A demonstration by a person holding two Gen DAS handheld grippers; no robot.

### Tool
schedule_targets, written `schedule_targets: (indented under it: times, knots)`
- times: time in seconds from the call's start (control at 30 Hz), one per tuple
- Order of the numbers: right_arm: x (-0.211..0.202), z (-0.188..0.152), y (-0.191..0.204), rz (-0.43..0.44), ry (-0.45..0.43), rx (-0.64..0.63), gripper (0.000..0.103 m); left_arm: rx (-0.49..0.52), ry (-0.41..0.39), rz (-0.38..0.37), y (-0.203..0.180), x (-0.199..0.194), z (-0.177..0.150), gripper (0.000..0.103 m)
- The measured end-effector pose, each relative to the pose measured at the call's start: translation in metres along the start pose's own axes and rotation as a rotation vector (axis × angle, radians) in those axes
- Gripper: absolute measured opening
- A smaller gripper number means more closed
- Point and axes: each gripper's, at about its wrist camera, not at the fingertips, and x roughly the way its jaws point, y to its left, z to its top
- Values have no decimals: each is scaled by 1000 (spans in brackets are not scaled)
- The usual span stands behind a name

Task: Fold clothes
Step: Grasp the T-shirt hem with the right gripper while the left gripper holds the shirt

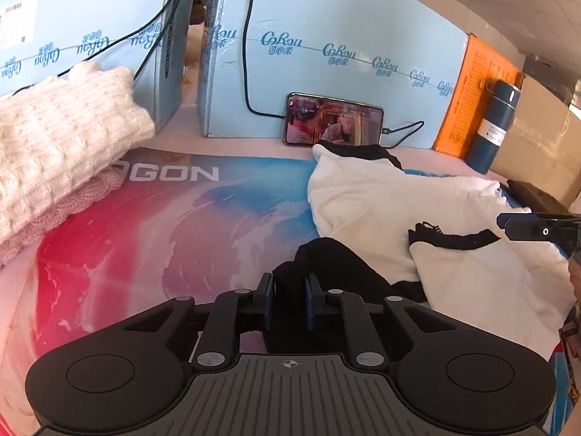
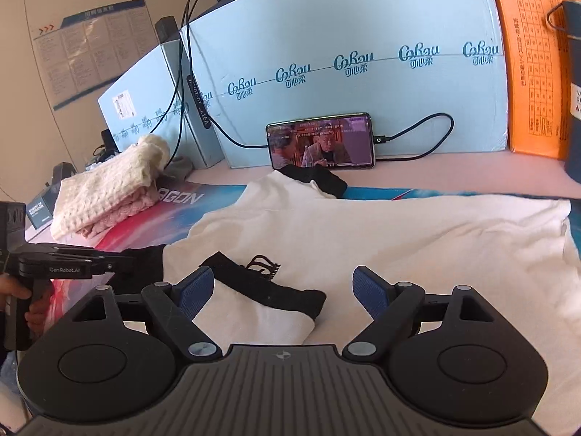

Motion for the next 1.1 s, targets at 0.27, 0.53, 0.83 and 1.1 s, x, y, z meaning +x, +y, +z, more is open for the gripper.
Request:
schedule_targets:
  times: [0.27, 0.53, 0.83, 1.1]
  knots:
    - [10, -17, 23, -3, 82, -11, 80, 149, 20, 120, 16, 22, 26, 19]
    - [6, -20, 23, 14, 47, 11, 80, 138, -135, 160, -5, -10, 38, 63]
    - [36, -15, 30, -85, 48, 13, 54, 288, -11, -196, -86, 26, 32, 65]
    - [31, -24, 28, -109, 14, -16, 30, 346, -11, -246, -100, 33, 16, 13]
